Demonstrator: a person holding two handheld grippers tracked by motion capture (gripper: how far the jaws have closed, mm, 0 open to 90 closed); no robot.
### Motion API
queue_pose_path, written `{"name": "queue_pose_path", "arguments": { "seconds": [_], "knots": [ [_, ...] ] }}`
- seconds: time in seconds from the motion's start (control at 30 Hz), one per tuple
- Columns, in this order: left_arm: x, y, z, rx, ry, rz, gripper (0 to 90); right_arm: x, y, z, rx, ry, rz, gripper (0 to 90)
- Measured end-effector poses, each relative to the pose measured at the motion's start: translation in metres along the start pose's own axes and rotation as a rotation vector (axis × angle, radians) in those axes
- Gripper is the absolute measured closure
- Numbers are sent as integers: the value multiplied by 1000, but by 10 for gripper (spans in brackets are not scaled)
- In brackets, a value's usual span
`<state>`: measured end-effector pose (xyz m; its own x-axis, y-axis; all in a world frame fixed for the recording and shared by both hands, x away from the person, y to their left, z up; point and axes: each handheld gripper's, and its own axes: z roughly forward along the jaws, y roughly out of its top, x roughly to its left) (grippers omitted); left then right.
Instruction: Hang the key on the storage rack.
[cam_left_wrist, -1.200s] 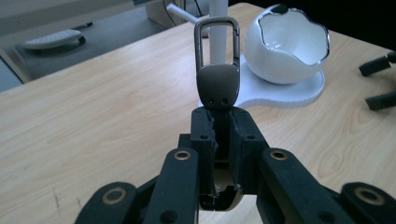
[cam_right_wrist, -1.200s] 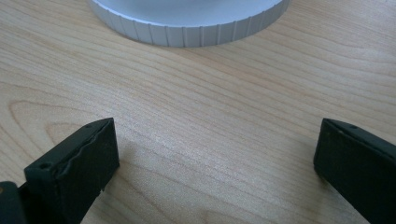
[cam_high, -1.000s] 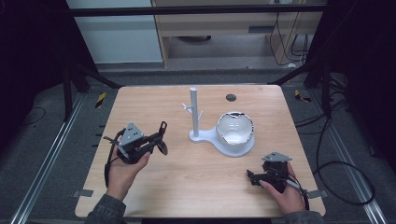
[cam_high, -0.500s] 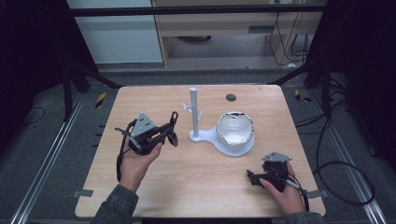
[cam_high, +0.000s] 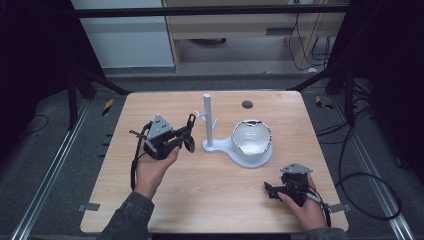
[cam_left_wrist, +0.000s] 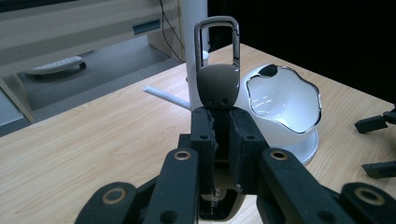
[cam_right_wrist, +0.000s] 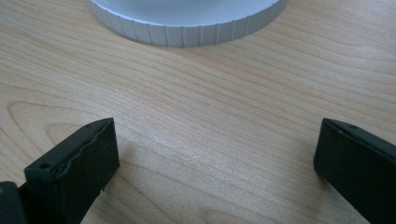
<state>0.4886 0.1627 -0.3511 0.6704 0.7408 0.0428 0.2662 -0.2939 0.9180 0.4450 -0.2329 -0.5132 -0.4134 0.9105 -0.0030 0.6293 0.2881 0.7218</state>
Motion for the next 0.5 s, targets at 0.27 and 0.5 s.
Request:
{"name": "queue_pose_path", "arguments": {
  "seconds": [0.27, 0.5],
  "knots": [
    [3, -1, 13, 24, 15, -7, 807, 1, 0, 0, 1, 2, 7, 4],
    [5, -2, 20, 33, 18, -15, 806, 1, 0, -1, 2, 2, 10, 4]
  ]
}}
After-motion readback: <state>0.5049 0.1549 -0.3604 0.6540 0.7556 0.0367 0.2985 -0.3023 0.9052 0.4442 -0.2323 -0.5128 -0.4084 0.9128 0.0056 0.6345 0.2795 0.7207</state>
